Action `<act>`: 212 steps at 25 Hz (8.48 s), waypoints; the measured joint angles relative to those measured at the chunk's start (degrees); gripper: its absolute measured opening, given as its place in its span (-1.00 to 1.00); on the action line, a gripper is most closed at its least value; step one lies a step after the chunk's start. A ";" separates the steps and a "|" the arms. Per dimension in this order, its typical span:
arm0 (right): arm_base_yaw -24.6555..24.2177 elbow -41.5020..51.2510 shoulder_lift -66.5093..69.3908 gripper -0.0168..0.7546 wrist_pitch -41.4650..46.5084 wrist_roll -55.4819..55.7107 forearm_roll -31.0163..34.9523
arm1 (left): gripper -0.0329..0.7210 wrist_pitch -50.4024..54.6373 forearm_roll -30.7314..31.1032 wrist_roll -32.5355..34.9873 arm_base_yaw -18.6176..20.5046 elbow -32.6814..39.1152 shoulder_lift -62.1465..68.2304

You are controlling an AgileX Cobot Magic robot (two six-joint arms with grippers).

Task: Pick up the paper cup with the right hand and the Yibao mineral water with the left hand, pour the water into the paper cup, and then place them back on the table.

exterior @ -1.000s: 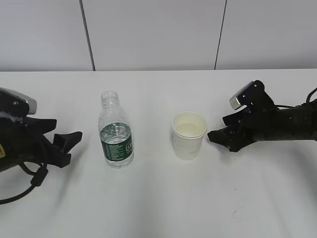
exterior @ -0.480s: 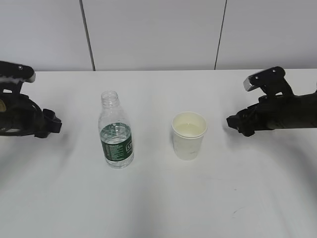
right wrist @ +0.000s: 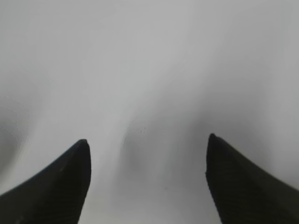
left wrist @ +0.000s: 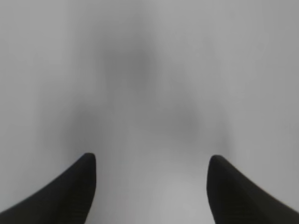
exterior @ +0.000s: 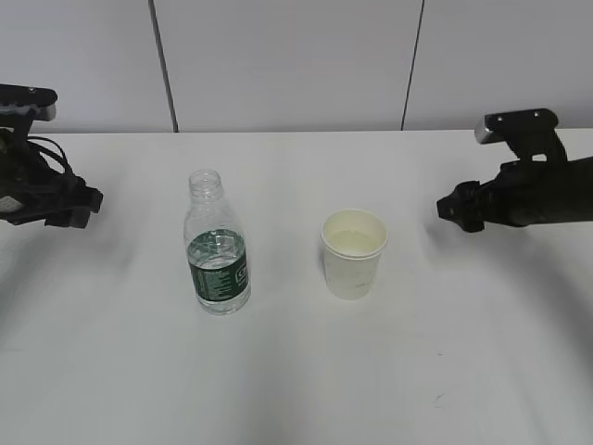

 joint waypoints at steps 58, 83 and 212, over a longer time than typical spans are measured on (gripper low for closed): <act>-0.22 -11.07 -4.97 0.52 -11.70 57.64 -43.27 | 0.28 40.41 -15.84 6.71 0.00 28.41 -76.51; -0.34 -11.17 -5.07 0.52 -12.68 57.61 -43.27 | 0.28 40.29 -17.15 6.71 0.00 28.95 -98.12; 4.37 26.28 -109.24 0.51 79.67 -60.28 67.74 | 0.28 40.27 -17.34 6.71 0.00 28.95 -97.81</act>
